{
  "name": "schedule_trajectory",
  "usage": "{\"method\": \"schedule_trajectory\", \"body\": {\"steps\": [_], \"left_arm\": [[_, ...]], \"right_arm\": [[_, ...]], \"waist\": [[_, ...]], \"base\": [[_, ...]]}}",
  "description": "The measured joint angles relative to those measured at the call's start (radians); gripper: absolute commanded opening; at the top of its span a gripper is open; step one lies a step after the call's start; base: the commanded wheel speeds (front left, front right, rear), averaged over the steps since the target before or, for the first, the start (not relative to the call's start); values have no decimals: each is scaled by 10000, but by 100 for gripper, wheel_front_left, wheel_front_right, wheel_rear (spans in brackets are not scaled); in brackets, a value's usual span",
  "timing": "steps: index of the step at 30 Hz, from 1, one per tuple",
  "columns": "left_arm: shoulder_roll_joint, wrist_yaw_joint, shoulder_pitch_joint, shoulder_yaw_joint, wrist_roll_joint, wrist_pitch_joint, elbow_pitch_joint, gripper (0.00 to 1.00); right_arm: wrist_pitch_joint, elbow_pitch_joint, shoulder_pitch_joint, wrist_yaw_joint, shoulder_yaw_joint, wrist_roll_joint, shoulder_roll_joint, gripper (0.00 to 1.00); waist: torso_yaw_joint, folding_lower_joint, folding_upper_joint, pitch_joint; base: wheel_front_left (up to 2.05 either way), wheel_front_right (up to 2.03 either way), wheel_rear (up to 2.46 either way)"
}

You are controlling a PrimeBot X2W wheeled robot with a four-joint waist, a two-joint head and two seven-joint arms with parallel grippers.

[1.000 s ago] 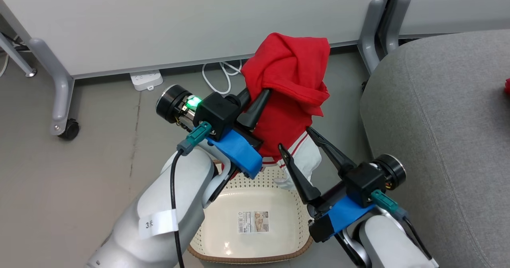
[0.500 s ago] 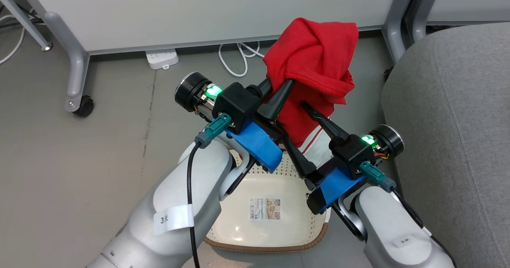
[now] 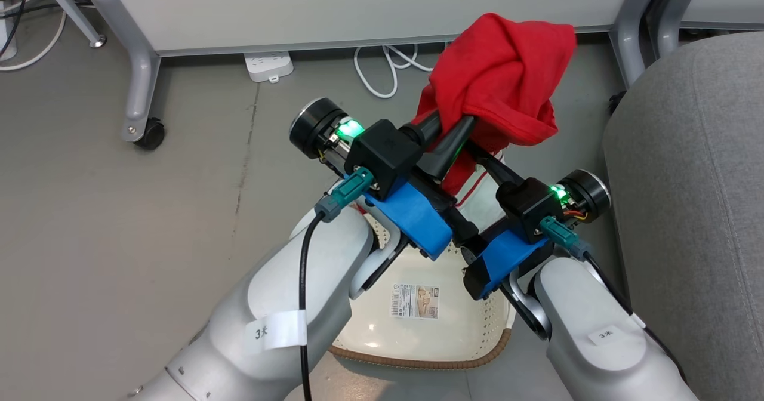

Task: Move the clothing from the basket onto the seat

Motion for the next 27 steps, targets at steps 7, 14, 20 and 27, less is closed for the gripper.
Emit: {"method": "schedule_trajectory", "body": {"steps": [7,14,20,27], "left_arm": [[-2,353,-286,-543,-430,0,-355,0],[-8,644,-507,-1005,-759,0,-527,0],[-8,761,-542,-1202,-861,0,-531,0],[-6,855,-581,-1290,-945,0,-573,0]], "right_arm": [[2,316,-205,0,-29,109,0,100],[2,414,-430,0,-288,362,-2,100],[2,408,-516,0,-351,476,0,100],[2,510,-514,0,-443,523,0,0]], "waist": [[197,0,0,94],[328,0,0,158],[394,0,0,96],[444,0,0,51]], "base": [[0,0,0],[0,0,0],[0,0,0],[0,0,0]]}}
